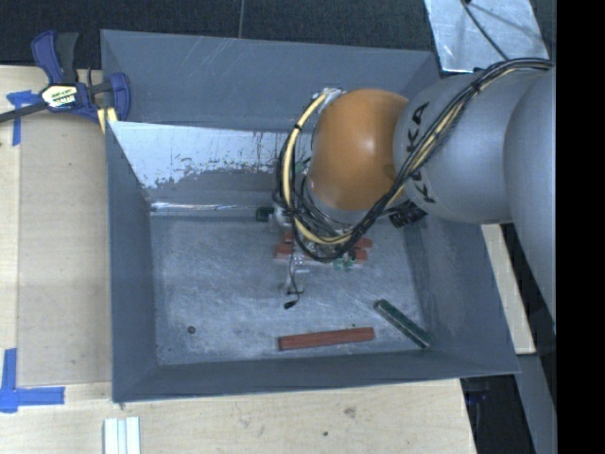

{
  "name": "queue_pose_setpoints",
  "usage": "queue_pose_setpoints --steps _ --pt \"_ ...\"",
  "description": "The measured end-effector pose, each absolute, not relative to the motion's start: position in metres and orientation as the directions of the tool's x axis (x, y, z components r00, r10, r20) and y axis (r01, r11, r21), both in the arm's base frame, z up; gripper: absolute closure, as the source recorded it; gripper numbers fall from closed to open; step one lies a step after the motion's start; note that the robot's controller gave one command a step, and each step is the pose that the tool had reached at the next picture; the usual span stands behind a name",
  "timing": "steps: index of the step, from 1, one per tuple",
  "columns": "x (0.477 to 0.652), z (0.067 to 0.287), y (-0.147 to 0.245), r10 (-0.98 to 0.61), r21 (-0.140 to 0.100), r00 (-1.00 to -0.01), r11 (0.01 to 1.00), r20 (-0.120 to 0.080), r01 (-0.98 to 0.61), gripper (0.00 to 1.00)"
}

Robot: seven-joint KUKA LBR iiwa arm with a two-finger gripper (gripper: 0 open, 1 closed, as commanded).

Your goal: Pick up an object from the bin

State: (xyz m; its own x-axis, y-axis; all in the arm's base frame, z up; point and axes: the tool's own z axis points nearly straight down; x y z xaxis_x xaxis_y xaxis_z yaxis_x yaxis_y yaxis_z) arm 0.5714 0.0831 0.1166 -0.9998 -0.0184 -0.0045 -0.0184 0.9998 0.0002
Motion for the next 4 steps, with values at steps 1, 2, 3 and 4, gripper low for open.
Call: queue_pose_setpoints --steps 1,2,3,4 --pt "0.59 0.069 0.03 -0.082 -0.001 -0.997 0.997 -0.004 -0.082 0.0" --pt "0.591 0.074 0.033 -0.083 0.001 -0.997 0.997 -0.01 -0.083 1.0" --pt "0.587 0.228 0.018 -0.129 -0.002 -0.992 0.992 -0.013 -0.129 1.0" --pt "0.585 0.223 0.018 -0.127 0.0 -0.992 0.992 -0.003 -0.127 0.0"
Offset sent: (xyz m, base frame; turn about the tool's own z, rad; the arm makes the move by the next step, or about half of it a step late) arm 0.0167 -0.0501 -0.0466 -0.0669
